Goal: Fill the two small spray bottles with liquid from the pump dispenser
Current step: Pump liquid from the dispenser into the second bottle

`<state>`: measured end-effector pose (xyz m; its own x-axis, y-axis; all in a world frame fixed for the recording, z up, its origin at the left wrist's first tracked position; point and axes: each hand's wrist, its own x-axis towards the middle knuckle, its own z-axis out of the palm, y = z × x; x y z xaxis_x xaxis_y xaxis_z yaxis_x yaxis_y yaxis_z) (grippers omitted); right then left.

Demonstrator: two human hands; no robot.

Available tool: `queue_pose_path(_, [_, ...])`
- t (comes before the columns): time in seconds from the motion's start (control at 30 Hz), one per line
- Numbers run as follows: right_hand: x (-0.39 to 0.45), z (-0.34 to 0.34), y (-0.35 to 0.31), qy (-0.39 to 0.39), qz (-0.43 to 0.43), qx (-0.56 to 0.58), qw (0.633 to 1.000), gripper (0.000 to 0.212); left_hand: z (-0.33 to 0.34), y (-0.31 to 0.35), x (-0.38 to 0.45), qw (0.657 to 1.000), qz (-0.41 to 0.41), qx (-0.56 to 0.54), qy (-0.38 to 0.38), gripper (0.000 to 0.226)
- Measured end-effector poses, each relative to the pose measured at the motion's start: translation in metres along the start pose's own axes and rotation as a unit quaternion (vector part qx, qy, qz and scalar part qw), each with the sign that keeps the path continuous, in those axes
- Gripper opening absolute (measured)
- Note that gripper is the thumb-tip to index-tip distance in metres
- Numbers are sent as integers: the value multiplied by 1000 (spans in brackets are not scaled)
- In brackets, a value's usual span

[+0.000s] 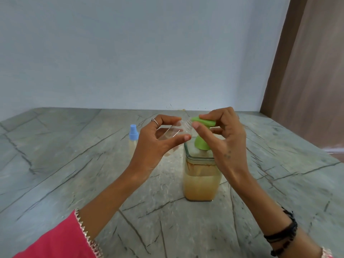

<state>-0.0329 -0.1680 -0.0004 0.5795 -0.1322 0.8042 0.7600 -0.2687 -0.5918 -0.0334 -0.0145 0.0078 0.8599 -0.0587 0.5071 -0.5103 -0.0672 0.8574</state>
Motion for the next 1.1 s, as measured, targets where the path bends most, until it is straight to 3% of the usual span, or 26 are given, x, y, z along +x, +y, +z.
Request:
queue_pose_path(0.4, [0,-9,2,-28,-55,-3,998,10,0,3,-1,1000,13,-8,-12,40])
queue_pose_path(0.63, [-1,-11,4,2,-130,-89,987,23,-1,2,0,1000,14,-6,-13,40])
queue_pose_path(0.93, [3,-6,3,31,-130,-141,981,38,-3,1,1,999,11,10,-31,38])
queue_pose_path(1.1, [0,-8,5,41,-146,-134,979,34,-3,2,1,999,12,11,-34,37])
